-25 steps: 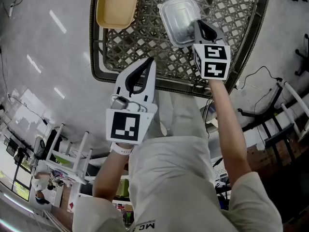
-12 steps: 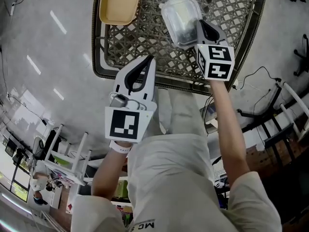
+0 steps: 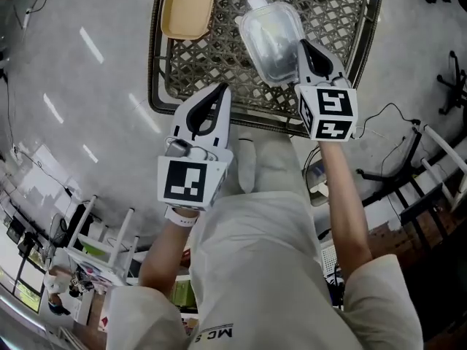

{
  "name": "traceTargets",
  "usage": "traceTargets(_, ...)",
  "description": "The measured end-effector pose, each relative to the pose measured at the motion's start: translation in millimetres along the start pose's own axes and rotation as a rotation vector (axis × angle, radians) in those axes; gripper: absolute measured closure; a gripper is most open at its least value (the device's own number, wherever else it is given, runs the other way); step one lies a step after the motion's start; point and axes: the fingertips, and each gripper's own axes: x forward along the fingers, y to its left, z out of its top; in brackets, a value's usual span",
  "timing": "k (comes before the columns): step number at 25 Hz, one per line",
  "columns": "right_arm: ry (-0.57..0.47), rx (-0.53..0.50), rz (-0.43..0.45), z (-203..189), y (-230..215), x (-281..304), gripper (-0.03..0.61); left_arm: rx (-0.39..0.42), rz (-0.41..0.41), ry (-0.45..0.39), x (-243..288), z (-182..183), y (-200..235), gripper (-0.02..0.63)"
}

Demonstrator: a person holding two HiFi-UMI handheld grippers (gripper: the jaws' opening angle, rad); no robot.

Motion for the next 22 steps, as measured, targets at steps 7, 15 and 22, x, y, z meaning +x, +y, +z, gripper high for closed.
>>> traceTargets(7,-0.108,-0.033,-0.007,58,14,-67,0.563,0.026,0.000,-0.071,-34,40,-8,0.591)
traceTargets(15,-0.212,-0.089,-0.006,112,23,-140,0.563,0.033,0.008,-0.145,-70,81,-19,0.591)
traceTargets(22,-0.302,-0.067,-0.043,134,21,-194,0.563,0.048,0.037,-0.212,-103,103,-30,0.591)
